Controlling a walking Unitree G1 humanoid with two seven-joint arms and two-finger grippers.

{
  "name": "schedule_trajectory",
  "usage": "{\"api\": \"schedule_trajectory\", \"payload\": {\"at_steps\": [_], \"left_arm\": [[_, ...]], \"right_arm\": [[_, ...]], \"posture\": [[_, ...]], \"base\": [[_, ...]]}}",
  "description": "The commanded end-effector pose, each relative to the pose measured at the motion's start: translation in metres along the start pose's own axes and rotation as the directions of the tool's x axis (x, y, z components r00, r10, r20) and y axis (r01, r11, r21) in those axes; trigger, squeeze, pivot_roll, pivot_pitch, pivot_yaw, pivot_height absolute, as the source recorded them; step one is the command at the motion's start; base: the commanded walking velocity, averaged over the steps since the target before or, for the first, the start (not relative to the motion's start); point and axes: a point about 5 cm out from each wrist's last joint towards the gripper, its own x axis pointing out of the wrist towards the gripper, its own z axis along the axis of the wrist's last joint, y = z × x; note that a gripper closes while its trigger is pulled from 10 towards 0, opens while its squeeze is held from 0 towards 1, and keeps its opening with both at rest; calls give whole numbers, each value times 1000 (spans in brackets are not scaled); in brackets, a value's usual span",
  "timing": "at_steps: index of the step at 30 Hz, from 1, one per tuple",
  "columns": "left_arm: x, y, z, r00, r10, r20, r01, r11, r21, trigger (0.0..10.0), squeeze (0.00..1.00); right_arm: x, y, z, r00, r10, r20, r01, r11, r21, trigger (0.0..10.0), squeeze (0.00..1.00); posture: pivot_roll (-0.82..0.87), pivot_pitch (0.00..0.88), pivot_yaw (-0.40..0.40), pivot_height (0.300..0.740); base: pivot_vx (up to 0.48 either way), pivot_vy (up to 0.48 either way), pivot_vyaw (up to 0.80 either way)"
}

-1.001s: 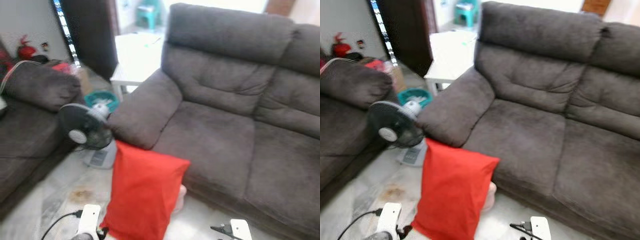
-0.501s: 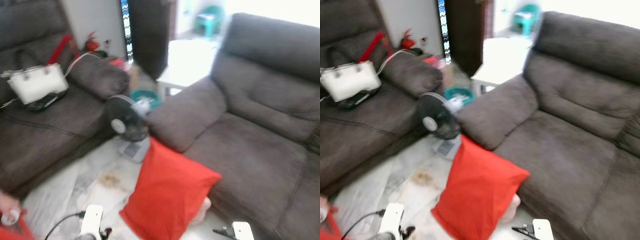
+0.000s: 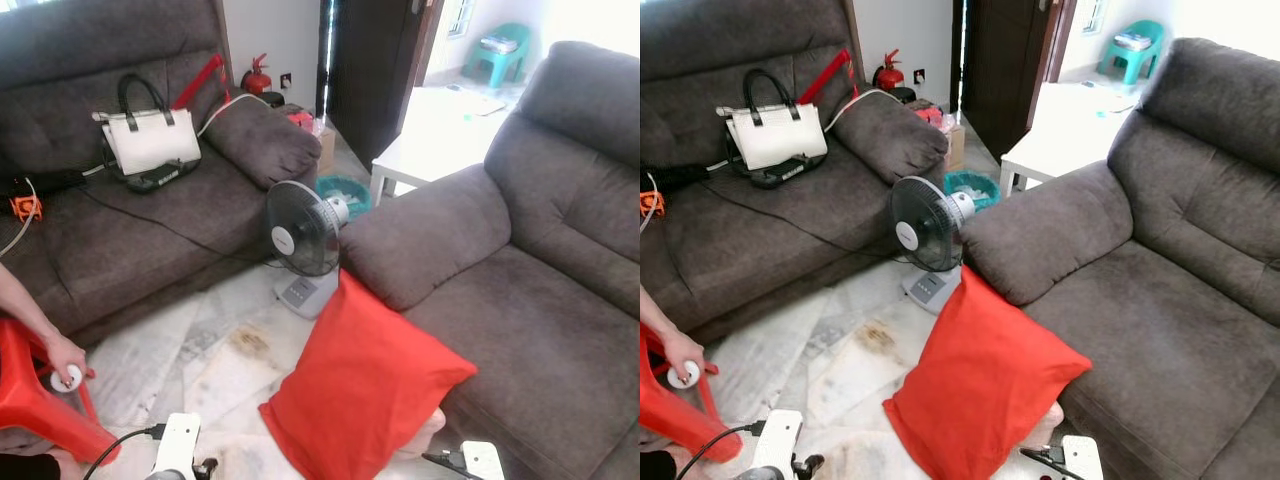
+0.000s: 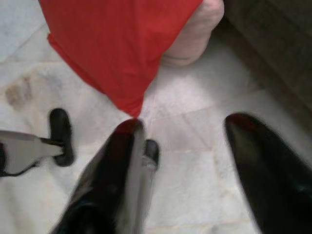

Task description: Move the pillow to the sofa from floor

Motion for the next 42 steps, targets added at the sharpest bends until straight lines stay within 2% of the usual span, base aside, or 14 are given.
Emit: {"api": "schedule_trajectory", "payload": {"at_steps": [1, 16, 23, 26, 34, 36, 42], "left_arm": [[1, -5, 2, 1000, -14, 8, 14, 1000, 9, 10000, 0], [1, -5, 2, 1000, -14, 7, 14, 1000, 18, 10000, 0], [1, -5, 2, 1000, -6, 8, 6, 1000, 12, 10000, 0], [1, -5, 2, 1000, -5, 7, 5, 1000, 9, 10000, 0], [1, -5, 2, 1000, -3, 7, 3, 1000, -5, 10000, 0], [1, -5, 2, 1000, -3, 7, 3, 1000, -7, 10000, 0], [1, -4, 2, 1000, -4, 9, 4, 1000, -11, 10000, 0]], "right_arm": [[-1, -5, -2, 1000, -13, -3, 13, 1000, 7, 10000, 0], [-1, -5, -2, 1000, -9, -4, 9, 1000, 4, 10000, 0], [-1, -5, 0, 1000, -6, 0, 6, 1000, -29, 10000, 0], [-1, -5, 0, 1000, -1, -2, 1, 999, -39, 10000, 0], [-1, -4, -1, 1000, 3, -1, -3, 1000, -20, 10000, 0], [-1, -4, -1, 1000, 2, 1, -2, 1000, 7, 10000, 0], [-1, -4, -1, 1000, 0, 3, 0, 1000, 12, 10000, 0]], "posture": [[49, 17, -71, 740], [49, 20, -71, 740], [50, 21, -72, 740], [52, 20, -72, 740], [54, 18, -71, 740], [53, 17, -70, 740], [54, 17, -69, 740]], "base": [[0, -416, 0], [0, -402, 0], [0, 0, 0], [0, 0, 800], [0, 0, 749], [0, 0, 0], [0, 0, 0]]}}
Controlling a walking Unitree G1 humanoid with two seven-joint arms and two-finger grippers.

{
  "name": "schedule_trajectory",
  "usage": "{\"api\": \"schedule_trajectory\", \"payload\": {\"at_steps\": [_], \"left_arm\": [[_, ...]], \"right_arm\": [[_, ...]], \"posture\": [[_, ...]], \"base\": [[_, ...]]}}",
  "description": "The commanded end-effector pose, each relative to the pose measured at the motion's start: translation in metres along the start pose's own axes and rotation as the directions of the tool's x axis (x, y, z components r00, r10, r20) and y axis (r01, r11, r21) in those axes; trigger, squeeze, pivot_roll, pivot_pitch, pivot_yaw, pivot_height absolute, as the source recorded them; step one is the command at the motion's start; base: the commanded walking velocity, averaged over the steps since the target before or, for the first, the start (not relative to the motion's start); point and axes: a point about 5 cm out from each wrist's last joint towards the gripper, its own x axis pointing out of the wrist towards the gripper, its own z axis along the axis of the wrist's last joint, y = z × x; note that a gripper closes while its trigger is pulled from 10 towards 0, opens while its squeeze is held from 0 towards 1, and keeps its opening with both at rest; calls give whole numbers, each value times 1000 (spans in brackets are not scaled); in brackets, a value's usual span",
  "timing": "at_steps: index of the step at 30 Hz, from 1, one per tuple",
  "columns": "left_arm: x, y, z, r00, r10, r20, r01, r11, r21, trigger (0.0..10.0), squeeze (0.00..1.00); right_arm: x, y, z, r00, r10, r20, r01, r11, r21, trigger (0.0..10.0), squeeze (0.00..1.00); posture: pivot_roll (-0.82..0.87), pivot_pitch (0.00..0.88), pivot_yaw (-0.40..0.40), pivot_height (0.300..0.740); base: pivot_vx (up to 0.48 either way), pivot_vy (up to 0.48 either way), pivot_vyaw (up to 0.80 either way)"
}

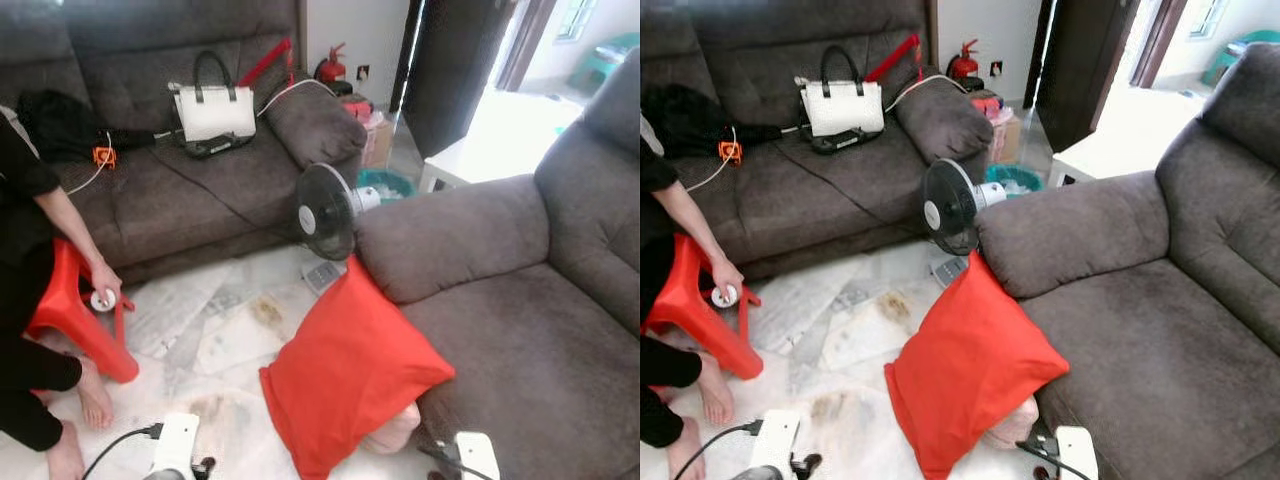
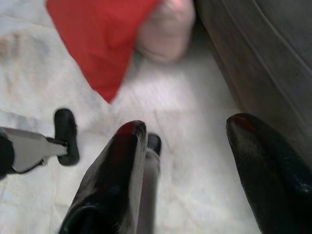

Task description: Move the pillow to the sofa from floor

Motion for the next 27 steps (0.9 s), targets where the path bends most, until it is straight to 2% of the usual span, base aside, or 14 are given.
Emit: {"api": "schedule_trajectory", "payload": {"at_steps": [1, 21, 27], "left_arm": [[0, 2, 1, 1000, 2, 8, -2, 1000, -1, 10000, 0], [0, 2, 1, 1000, 2, 9, -2, 1000, -3, 10000, 0], [0, 1, 2, 1000, -8, 13, 8, 1000, -6, 10000, 0]], "right_arm": [[0, -1, 5, 1000, -4, 17, 4, 1000, 9, 10000, 0], [0, -1, 5, 1000, -6, 20, 6, 1000, 18, 10000, 0], [0, -1, 5, 1000, -14, 22, 13, 999, 30, 10000, 0]], "posture": [[54, 17, -69, 740], [55, 20, -67, 740], [55, 21, -68, 740]], "base": [[0, 0, 0], [0, 0, 0], [260, 0, 0]]}}
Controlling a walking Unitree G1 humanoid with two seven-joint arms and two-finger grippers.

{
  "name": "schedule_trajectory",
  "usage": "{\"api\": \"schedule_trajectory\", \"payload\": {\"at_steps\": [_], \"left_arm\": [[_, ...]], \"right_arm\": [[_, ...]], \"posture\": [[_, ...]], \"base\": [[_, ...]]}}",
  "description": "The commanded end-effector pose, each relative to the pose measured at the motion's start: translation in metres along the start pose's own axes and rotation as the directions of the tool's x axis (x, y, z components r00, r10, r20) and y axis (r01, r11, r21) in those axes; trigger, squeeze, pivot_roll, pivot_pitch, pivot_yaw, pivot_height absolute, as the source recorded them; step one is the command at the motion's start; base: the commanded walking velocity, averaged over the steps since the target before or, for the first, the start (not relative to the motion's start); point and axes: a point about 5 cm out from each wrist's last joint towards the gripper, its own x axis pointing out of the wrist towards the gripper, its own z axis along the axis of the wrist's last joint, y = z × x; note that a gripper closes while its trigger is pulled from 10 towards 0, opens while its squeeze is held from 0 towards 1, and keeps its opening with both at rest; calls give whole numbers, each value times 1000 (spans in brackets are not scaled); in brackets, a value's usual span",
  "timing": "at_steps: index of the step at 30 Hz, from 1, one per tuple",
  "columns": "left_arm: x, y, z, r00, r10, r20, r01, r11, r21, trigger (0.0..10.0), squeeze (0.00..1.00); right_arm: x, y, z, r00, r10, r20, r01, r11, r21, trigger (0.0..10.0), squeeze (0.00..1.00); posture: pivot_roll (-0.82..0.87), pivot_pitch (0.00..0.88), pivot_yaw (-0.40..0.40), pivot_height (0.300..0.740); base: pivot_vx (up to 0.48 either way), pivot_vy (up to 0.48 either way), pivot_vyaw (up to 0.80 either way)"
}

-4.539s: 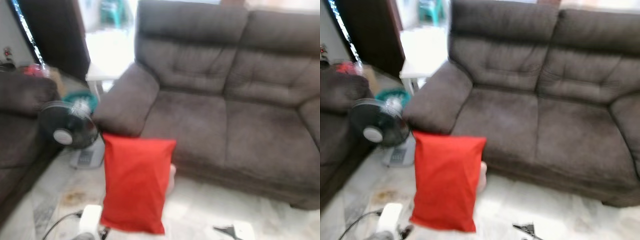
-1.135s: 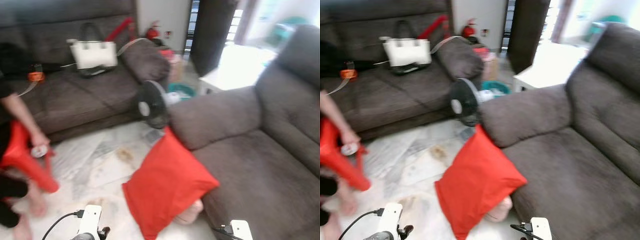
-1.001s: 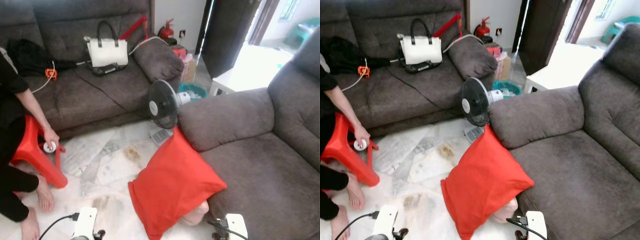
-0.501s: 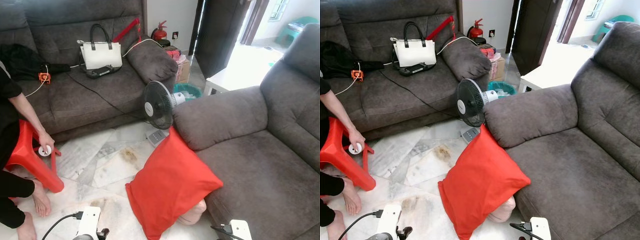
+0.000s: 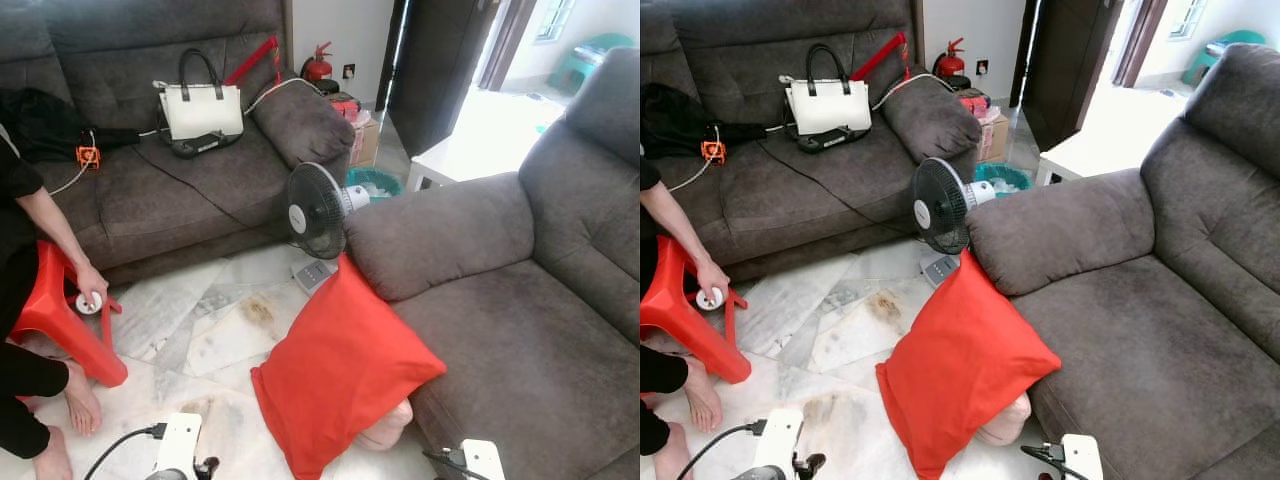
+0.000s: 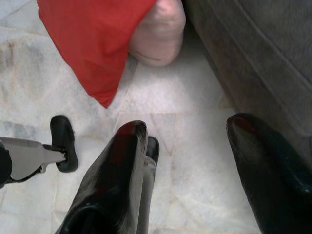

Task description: Move the pillow to the sofa from floor

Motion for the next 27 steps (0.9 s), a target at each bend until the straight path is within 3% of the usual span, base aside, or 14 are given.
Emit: {"api": "schedule_trajectory", "payload": {"at_steps": [1, 22, 27], "left_arm": [[0, 0, 1, 1000, -1, 12, 1, 1000, -7, 10000, 0], [0, 1, 1, 1000, -5, 11, 5, 1000, -8, 10000, 0], [0, 1, 1, 1000, -2, 11, 2, 1000, 0, 10000, 0]], "right_arm": [[0, 0, 2, 1000, -6, 14, 6, 1000, 12, 10000, 0], [0, 0, 2, 1000, -9, 11, 9, 1000, 12, 10000, 0], [0, 0, 2, 1000, -6, 7, 6, 1000, 4, 10000, 0]], "posture": [[55, 21, -68, 740], [55, 23, -66, 740], [56, 23, -67, 740]], "base": [[277, 0, 0], [289, 0, 0], [292, 0, -640]]}}
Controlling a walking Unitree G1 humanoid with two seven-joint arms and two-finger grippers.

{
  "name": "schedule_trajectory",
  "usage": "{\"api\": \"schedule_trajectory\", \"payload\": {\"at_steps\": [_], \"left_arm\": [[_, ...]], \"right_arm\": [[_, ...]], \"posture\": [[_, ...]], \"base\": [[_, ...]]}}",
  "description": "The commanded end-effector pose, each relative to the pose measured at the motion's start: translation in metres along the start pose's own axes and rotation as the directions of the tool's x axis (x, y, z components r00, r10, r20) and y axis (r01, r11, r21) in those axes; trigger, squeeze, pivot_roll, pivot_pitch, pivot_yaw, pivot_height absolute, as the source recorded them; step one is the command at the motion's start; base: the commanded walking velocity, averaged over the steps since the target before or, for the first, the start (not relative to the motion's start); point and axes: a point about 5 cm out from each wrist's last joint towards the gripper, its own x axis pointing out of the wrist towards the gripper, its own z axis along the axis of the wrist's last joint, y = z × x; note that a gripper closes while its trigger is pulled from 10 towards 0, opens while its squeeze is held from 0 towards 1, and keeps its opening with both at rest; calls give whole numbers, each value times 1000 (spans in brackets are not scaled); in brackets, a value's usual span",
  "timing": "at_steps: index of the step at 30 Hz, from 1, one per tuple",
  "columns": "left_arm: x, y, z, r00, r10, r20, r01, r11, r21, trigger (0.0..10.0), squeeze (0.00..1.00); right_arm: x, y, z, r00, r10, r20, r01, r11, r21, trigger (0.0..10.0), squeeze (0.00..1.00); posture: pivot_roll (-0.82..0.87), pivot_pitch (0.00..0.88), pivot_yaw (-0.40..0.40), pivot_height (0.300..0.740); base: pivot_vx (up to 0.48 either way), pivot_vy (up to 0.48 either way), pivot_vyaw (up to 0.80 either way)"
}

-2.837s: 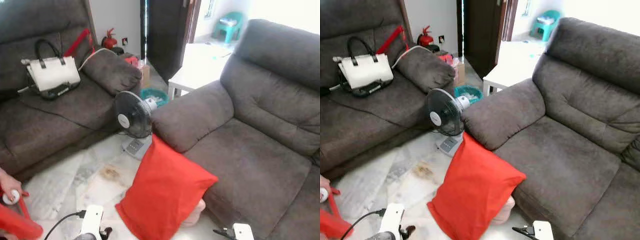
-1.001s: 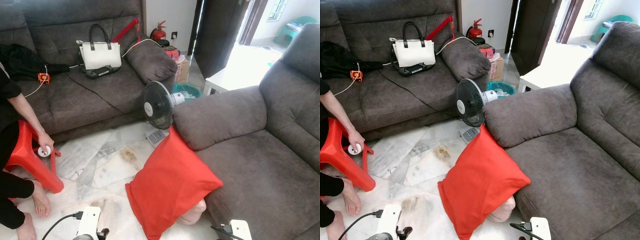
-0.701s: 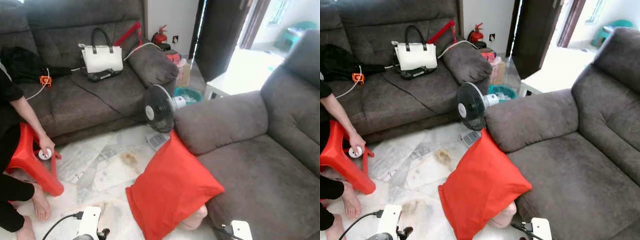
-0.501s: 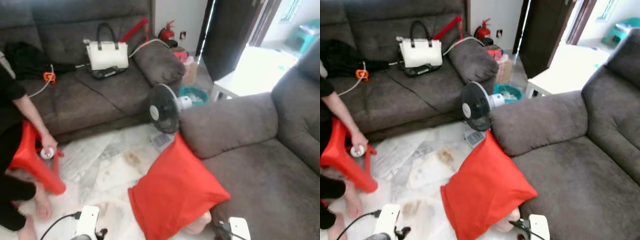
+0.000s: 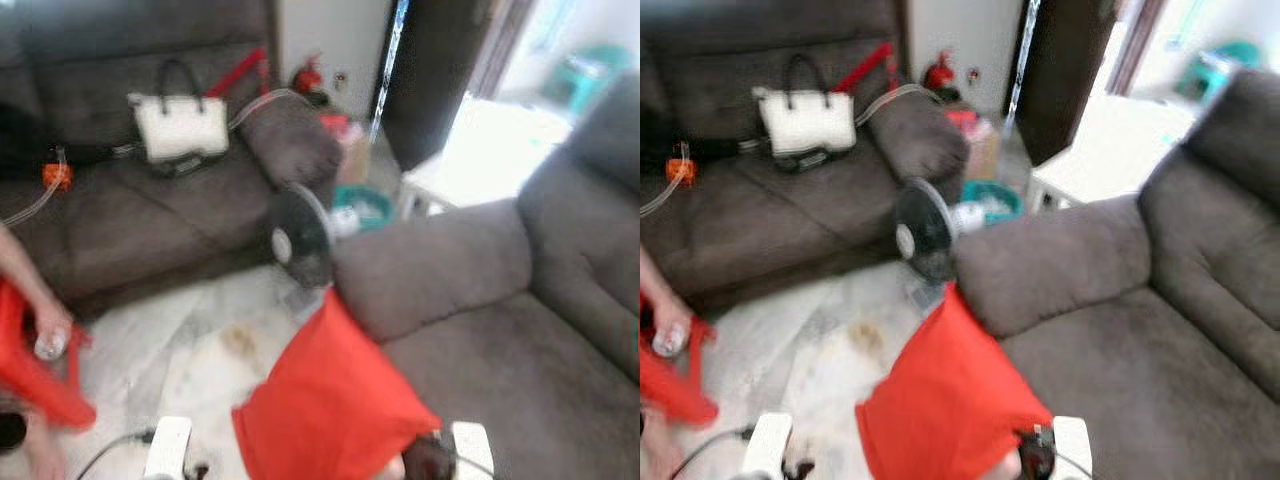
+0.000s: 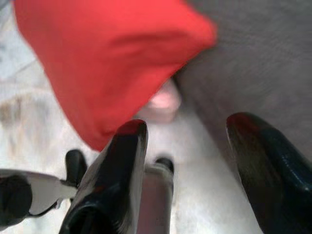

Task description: Move the pillow to the sofa from floor

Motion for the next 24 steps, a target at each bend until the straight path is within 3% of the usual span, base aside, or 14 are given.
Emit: {"api": "schedule_trajectory", "payload": {"at_steps": [1, 16, 20, 21, 23, 24], "left_arm": [[2, -11, 3, 1000, -26, 4, 26, 1000, -5, 10000, 0], [1, -9, 4, 999, 11, 30, -11, 1000, 16, 10000, 0], [0, -6, 9, 989, 91, 119, -94, 995, 16, 10000, 0], [-3, -3, 13, 968, 154, 197, -156, 988, -8, 10000, 0], [-5, -2, 16, 952, 182, 245, -185, 983, -14, 10000, 0], [-8, -1, 21, 924, 206, 323, -208, 978, -29, 10000, 0]], "right_arm": [[-5, -13, -13, 999, -36, -38, 36, 999, -6, 10000, 0], [-5, -13, -12, 999, -33, -26, 33, 999, 6, 10000, 0], [-5, -14, -9, 999, -35, 8, 35, 999, -5, 10000, 0], [-5, -13, -5, 998, -32, 61, 32, 999, 0, 10000, 0], [-6, -13, -2, 995, -32, 95, 31, 999, 16, 10000, 0], [-7, -13, 2, 987, -35, 156, 29, 999, 40, 10000, 0]], "posture": [[56, 23, -67, 740], [61, 21, -68, 740], [73, 24, -69, 740], [74, 28, -67, 740], [73, 29, -67, 740], [72, 26, -66, 740]], "base": [[289, 0, 0], [17, 0, 0], [0, 0, 0], [0, 0, 0], [0, 0, 0], [0, 0, 0]]}}
